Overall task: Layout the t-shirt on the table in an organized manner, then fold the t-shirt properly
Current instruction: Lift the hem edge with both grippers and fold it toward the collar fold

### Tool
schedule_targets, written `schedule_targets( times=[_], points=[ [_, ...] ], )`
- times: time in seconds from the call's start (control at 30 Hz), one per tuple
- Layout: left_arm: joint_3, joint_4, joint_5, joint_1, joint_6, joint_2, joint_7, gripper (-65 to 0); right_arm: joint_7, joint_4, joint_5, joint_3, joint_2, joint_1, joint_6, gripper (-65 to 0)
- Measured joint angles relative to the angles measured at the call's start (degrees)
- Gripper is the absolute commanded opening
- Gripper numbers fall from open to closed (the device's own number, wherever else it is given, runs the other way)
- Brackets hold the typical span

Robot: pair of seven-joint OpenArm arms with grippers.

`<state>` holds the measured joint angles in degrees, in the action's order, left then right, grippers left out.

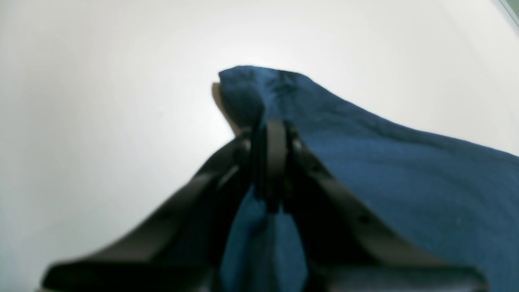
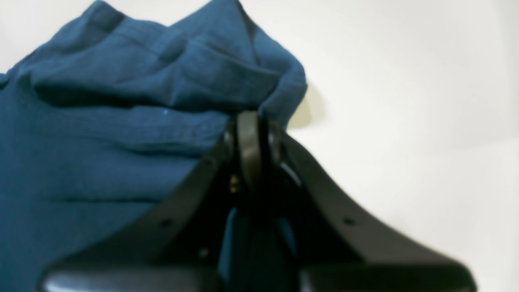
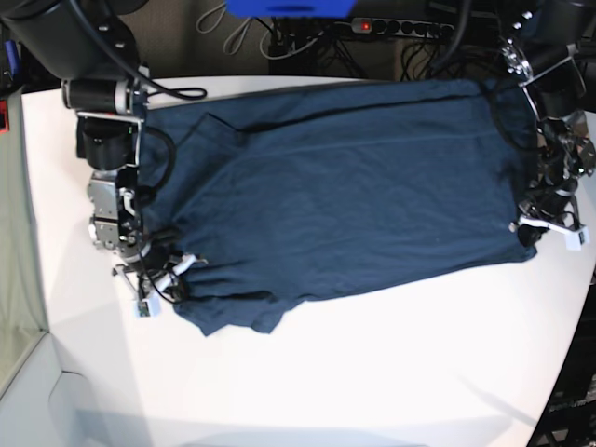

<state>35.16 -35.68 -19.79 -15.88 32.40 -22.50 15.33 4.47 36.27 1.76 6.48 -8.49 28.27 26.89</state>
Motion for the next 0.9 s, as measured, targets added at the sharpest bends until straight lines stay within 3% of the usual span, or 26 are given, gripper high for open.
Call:
schedule_targets(
  times=[0.17,0.27,0.4,0.53,0.8,0.9],
  points=[
    [0.0,-6.9,1.6,1.2,-0.7,1.5,4.4,-60.5,2.6,6.8,1.0,0.9,0.3,-2.5,0.0,-65.0],
    [0.0,-11.1,2.0,1.3,-0.7,2.8,9.2,-60.5,3.3,11.6,1.2,5.5,0.8,-4.3,0.1,-65.0],
    [0.0,-16.3,1.6,1.0,-0.5,3.0,11.1,-60.5,3.2,15.0,1.4,9.4,1.1,-4.7,0.1,-65.0],
    [0.1,-20.2,1.9,0.9,-0.7,5.3,13.3,-60.5,3.5,18.7,1.2,14.5,2.0,-6.6,0.2,-65.0],
    [-0.1,-26.3,2.0,-0.1,-0.5,8.4,13.0,-60.5,3.2,21.5,1.1,17.6,1.9,-9.9,0.2,-65.0],
    [-0.1,-29.3,1.9,0.8,-0.5,9.1,13.1,-60.5,3.2,24.7,-2.1,19.3,2.3,-12.8,0.2,-65.0]
  ],
)
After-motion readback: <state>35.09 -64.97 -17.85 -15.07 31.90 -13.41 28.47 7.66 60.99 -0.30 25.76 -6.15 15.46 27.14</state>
